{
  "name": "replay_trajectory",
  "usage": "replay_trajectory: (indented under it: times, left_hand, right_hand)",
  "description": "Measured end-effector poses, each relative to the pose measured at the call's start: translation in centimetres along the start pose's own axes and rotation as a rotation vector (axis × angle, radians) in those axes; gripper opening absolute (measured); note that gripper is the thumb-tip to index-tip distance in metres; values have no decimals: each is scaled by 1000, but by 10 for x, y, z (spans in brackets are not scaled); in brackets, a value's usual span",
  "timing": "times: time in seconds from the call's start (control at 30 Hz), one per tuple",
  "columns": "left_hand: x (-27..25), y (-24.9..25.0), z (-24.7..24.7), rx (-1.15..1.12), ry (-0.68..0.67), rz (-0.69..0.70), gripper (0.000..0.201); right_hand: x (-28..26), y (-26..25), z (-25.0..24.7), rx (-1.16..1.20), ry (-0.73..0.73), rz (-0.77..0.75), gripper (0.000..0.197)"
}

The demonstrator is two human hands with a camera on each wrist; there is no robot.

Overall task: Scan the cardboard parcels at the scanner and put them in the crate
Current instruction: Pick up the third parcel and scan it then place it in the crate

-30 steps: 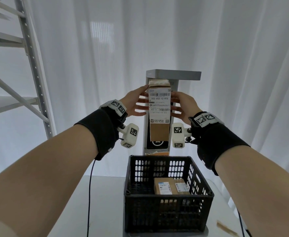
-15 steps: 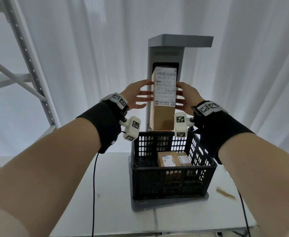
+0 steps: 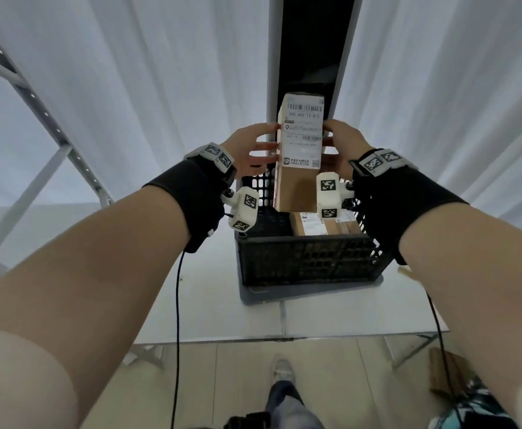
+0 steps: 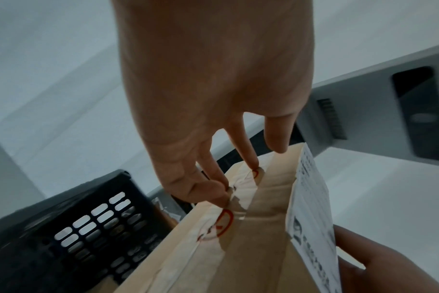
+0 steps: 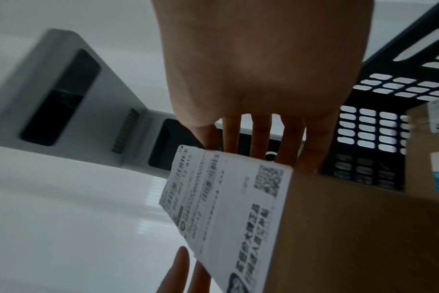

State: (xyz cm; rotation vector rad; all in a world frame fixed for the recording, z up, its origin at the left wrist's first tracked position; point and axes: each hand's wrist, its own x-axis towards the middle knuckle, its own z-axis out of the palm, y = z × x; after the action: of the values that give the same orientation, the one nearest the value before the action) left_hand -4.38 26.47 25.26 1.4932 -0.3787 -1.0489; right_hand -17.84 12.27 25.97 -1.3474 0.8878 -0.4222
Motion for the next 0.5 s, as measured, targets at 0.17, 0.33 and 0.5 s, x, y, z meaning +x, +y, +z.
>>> replay_trajectory:
  times: [0.17,0.33,0.5]
  left_hand:
    - [65,-27,-8,-19,65,-122,42]
    - [135,-65,-7,16,104,-297,23]
    - [176,-92,0,58,146,-385,28]
  right_hand:
    - [82,38,4,-61,10,92,23]
    - [185,102,-1,-171,-60,220,20]
    - [224,129,7,-227,-113,307,14]
